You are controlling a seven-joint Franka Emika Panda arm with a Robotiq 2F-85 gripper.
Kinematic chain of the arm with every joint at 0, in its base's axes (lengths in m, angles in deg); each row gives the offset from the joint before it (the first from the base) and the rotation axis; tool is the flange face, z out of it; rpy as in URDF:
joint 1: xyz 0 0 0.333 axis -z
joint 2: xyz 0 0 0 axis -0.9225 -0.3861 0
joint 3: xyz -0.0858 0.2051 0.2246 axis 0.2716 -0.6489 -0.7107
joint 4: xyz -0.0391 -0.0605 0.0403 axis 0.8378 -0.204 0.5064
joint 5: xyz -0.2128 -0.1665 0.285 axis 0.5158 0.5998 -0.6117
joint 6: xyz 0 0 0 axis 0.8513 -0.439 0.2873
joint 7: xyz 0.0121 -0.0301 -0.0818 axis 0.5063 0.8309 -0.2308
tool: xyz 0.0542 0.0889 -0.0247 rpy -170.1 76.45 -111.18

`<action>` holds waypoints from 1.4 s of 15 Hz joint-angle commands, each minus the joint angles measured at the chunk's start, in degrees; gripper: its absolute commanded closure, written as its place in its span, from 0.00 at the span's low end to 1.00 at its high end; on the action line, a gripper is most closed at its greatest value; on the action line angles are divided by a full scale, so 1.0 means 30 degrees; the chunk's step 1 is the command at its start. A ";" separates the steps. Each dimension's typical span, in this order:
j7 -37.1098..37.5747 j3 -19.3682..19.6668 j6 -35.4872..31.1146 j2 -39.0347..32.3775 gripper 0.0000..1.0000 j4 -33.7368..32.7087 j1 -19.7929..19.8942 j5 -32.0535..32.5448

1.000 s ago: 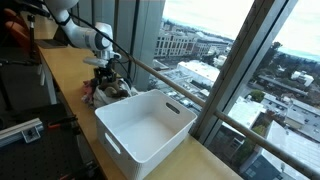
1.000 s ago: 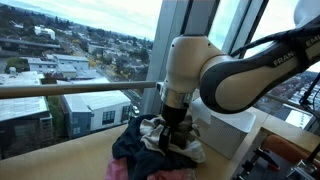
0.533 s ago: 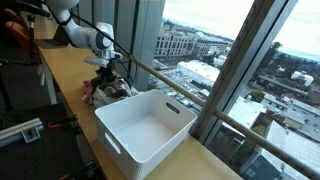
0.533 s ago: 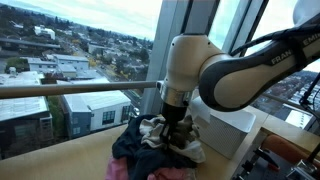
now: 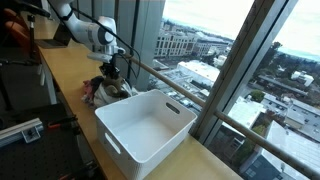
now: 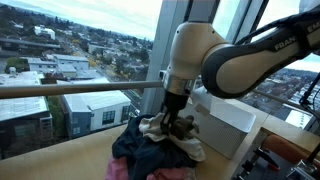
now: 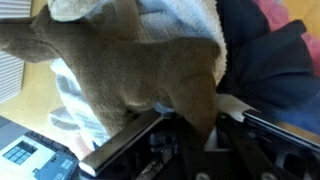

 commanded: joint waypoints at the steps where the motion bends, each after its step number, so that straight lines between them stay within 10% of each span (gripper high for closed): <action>1: -0.0867 -0.0103 0.1191 0.2730 0.96 0.0255 0.0861 -0.0249; 21: -0.3926 0.2666 0.4617 1.1507 0.96 -0.2637 0.8212 -0.2867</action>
